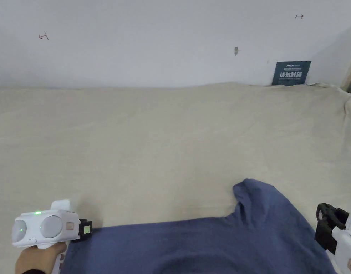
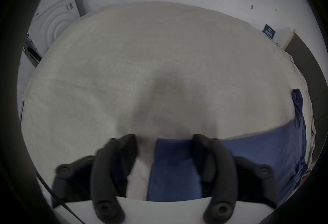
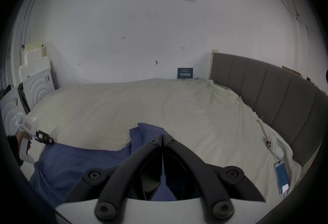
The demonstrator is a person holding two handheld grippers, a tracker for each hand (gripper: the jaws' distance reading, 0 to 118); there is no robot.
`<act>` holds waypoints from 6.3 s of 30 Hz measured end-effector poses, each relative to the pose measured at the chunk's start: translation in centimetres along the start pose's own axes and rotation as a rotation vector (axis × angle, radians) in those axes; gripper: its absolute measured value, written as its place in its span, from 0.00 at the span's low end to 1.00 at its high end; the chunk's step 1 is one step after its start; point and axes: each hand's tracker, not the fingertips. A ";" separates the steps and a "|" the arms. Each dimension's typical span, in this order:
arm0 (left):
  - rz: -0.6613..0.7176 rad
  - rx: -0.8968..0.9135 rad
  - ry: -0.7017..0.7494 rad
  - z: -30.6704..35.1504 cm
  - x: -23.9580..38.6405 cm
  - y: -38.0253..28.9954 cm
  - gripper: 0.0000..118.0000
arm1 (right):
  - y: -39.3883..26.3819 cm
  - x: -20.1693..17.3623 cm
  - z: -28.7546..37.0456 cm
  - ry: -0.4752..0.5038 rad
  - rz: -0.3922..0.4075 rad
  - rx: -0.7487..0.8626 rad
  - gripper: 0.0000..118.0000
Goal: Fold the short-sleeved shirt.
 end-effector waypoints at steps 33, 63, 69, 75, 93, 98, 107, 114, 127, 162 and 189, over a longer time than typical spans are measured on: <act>0.023 0.136 -0.144 9.7 0.4 -1.4 0.01 | -1.5 1.9 -15.7 -0.002 0.131 -0.470 0.01; 0.037 0.101 -0.084 18.7 -1.2 -19.9 0.01 | -11.0 10.9 12.6 0.164 -0.048 -0.296 0.01; 0.038 0.054 -0.054 15.2 -1.8 -23.2 0.01 | -16.2 10.2 11.5 0.084 -0.047 -0.381 0.01; 0.052 0.052 -0.045 14.5 -2.0 -24.2 0.01 | -18.6 9.7 10.3 0.024 -0.053 -0.437 0.01; 0.049 0.520 -0.080 27.5 2.2 -17.6 0.89 | -3.1 3.4 17.7 0.034 0.006 0.006 0.76; 0.046 0.719 -0.031 30.8 4.9 -15.6 0.88 | 0.8 0.5 19.6 0.036 0.042 0.170 0.76; 0.013 0.896 0.039 31.8 8.5 -15.5 0.58 | 2.4 -3.0 20.8 -0.011 0.125 0.327 0.56; 0.016 0.877 -0.074 31.4 8.2 -15.8 0.00 | 2.1 -3.1 20.2 -0.003 0.133 0.367 0.00; 0.038 0.661 -0.205 30.1 4.4 -14.7 0.00 | 2.0 -2.9 19.4 0.018 0.137 0.340 0.00; 0.283 -0.064 -0.502 13.2 -10.1 -19.9 0.77 | -1.2 -4.4 16.6 -0.049 0.168 0.160 0.00; 0.218 -0.007 -0.394 19.2 -10.5 -16.9 0.07 | -0.1 -2.3 17.0 -0.029 0.135 0.176 0.00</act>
